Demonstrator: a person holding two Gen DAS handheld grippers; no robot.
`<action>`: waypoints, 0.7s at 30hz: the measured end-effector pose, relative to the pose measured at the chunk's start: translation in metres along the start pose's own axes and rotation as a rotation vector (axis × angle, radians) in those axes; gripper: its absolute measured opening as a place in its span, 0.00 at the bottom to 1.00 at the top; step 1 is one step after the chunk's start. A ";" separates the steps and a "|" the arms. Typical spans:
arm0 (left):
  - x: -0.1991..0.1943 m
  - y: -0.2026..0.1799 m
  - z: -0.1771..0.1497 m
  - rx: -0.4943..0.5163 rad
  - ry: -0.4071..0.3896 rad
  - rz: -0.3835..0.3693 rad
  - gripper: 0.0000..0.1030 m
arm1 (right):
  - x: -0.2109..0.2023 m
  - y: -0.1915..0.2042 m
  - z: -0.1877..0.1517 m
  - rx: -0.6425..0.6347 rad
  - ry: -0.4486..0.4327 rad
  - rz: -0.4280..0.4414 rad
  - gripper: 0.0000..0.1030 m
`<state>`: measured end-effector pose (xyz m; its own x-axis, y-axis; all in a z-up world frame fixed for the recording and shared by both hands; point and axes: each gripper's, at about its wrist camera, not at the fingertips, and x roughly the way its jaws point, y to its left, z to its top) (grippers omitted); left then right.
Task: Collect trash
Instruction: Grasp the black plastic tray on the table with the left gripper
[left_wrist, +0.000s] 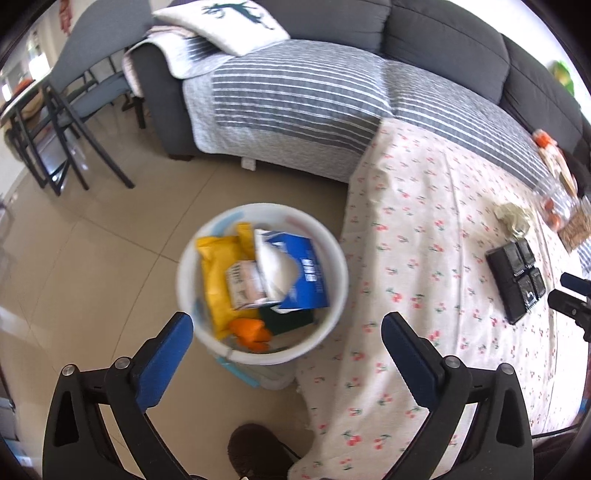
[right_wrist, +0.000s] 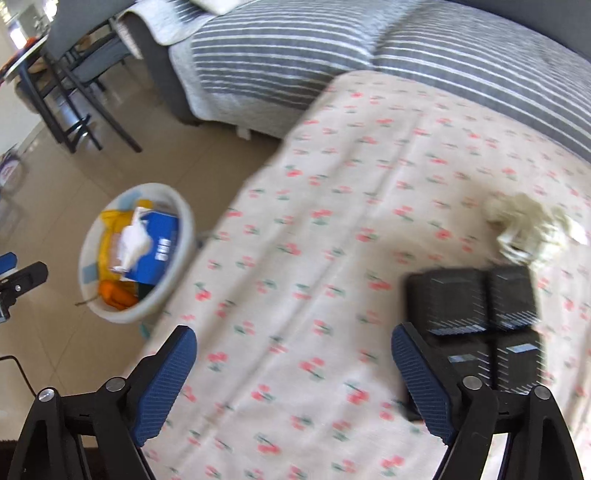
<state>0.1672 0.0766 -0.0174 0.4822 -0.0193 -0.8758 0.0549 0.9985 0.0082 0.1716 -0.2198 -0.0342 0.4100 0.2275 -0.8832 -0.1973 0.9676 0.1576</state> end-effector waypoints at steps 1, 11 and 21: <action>0.001 -0.012 0.001 0.016 0.003 -0.006 1.00 | -0.005 -0.010 -0.004 0.012 -0.002 -0.015 0.89; 0.021 -0.148 0.011 0.172 0.062 -0.121 1.00 | -0.050 -0.116 -0.046 0.177 -0.029 -0.183 0.93; 0.047 -0.246 0.019 0.132 0.111 -0.315 0.97 | -0.069 -0.182 -0.087 0.272 -0.003 -0.234 0.93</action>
<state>0.1930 -0.1711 -0.0516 0.3261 -0.3118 -0.8924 0.3012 0.9291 -0.2146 0.1020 -0.4210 -0.0404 0.4191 -0.0041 -0.9079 0.1463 0.9872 0.0631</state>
